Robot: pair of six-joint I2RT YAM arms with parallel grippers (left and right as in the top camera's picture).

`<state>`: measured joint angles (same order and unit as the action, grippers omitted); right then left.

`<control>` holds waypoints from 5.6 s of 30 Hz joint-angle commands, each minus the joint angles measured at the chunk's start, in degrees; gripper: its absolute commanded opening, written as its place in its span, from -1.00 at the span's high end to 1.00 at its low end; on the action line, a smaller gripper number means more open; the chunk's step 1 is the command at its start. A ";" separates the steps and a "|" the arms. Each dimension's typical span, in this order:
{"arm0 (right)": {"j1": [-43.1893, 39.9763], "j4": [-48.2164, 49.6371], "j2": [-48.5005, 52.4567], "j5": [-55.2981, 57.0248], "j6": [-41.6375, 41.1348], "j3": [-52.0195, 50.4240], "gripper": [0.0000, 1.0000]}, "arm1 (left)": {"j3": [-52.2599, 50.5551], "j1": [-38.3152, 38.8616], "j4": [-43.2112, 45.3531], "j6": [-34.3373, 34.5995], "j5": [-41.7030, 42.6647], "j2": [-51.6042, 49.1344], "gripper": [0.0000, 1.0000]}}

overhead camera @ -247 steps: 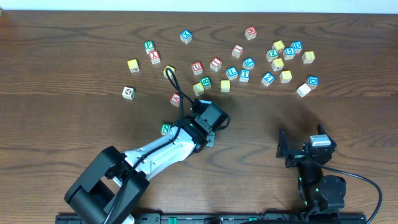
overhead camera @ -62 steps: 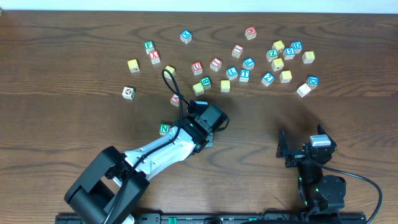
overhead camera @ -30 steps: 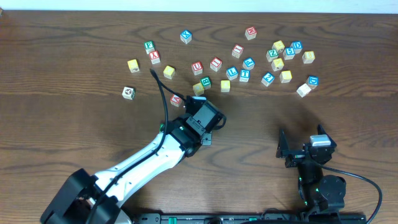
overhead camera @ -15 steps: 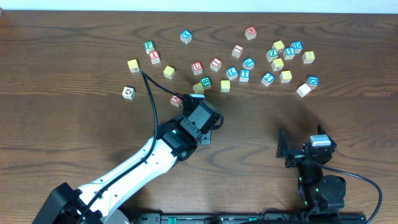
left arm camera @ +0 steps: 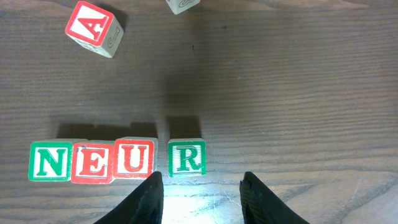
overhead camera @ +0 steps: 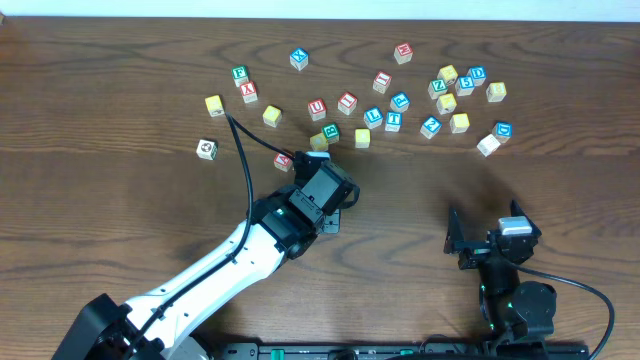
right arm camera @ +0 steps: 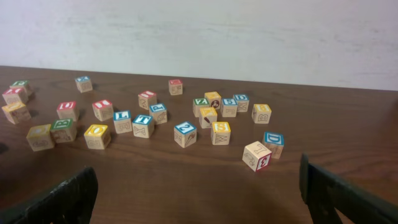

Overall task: Spell out NEURIPS
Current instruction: 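Retract the left arm toward the front left, then raise the right arm and move it over the block pile, then lower the right gripper around the red I block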

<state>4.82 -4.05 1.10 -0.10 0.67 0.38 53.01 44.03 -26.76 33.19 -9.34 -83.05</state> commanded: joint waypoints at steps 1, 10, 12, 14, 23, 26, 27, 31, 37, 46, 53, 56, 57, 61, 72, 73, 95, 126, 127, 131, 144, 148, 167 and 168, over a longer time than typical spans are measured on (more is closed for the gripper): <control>-0.28 -0.26 0.04 -0.09 -0.42 -0.07 -0.99 | 0.70 -0.07 0.28 -0.33 -0.13 0.83 0.21; -0.28 -0.26 0.04 -0.09 -0.42 -0.07 -0.99 | 0.81 -1.09 1.05 -3.17 -0.52 0.83 0.20; -0.28 -0.26 0.04 -0.09 -0.42 -0.07 -0.99 | 0.94 -2.54 0.48 -3.19 -0.50 1.01 0.20; -0.28 -0.26 0.04 -0.09 -0.42 -0.07 -0.99 | 1.03 -4.22 -0.11 -4.26 0.02 1.66 0.20; -0.28 -0.26 0.04 -0.09 -0.42 -0.07 -0.99 | 1.14 -16.24 -2.67 -16.09 11.56 12.63 0.20; -0.28 -0.26 0.04 -0.09 -0.42 -0.07 -0.99 | 1.14 -21.64 -5.86 -18.56 13.29 18.29 0.20; -0.28 -0.26 0.04 -0.09 -0.42 -0.07 -0.99 | 1.14 -23.54 -7.08 -19.34 13.46 20.31 0.20; -0.28 -0.26 0.04 -0.11 -0.42 -0.07 -0.99 | 1.14 -29.55 -11.37 -20.96 13.46 26.95 0.19; -0.28 -0.26 0.04 -0.09 -0.42 -0.07 -0.99 | 1.11 -32.68 -13.53 -21.14 13.40 31.45 0.20; -0.28 -0.26 0.04 -0.09 -0.42 -0.07 -0.99 | 1.11 -32.65 -13.55 -21.11 13.42 29.94 0.19; -0.28 -0.02 0.04 2.34 2.71 -0.07 -0.99 | 1.11 -32.65 -13.55 -21.14 13.33 28.22 0.19; -0.28 -0.04 0.04 2.27 3.48 -0.07 -0.99 | 1.11 -32.65 -13.57 -21.57 12.59 27.71 0.19; -0.28 -0.04 0.04 2.27 3.48 -0.07 -0.98 | 1.11 -32.65 -14.25 -23.45 12.70 27.71 0.19; -0.28 -0.04 0.04 2.25 3.48 -0.07 -0.98 | 1.11 -32.65 -14.97 -32.24 16.15 27.98 0.19; -0.28 -0.02 0.04 1.84 3.41 -0.07 -0.99 | 1.11 -32.65 -18.23 -43.74 20.92 34.45 0.19; -0.28 -0.02 0.02 1.84 3.43 -0.07 -0.99 | 1.11 -32.68 -18.43 -43.93 20.92 35.30 0.19; -0.28 11.85 0.04 -24.39 1.51 1.60 -0.98 | 1.11 -32.65 -20.37 -45.62 20.28 41.94 -0.95; 5.95 -56.72 73.59 -35.39 16.98 90.29 -0.99 | 1.11 -32.65 -20.61 -45.62 20.28 41.94 -0.95; 6.01 -55.28 74.79 -35.85 16.83 90.25 -0.99 | 1.11 -32.65 -20.61 -45.59 20.28 41.94 -0.95; 6.62 -52.39 79.65 -33.51 11.65 93.24 -0.98 | 1.11 -32.65 -20.61 -45.59 20.28 41.94 -0.95; 17.77 -64.04 103.60 -10.75 9.18 117.61 -0.99 | 1.11 -32.65 -20.63 -45.59 20.28 41.94 -0.95; 17.59 -64.13 111.03 -10.75 7.91 123.49 -0.98 | 1.11 -32.65 -20.63 -45.59 20.28 41.94 -0.95; 16.55 -54.82 132.23 -0.66 10.69 131.67 -0.98 | 1.11 -32.65 -20.76 -45.59 20.28 41.94 -0.95; 16.55 -53.81 132.93 -0.66 11.26 131.67 -0.99 | 1.11 -32.65 -20.76 -45.62 20.28 41.94 -0.95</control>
<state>21.61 -59.16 132.33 -2.44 10.02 130.45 53.23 11.66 -47.53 -12.05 10.63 -41.25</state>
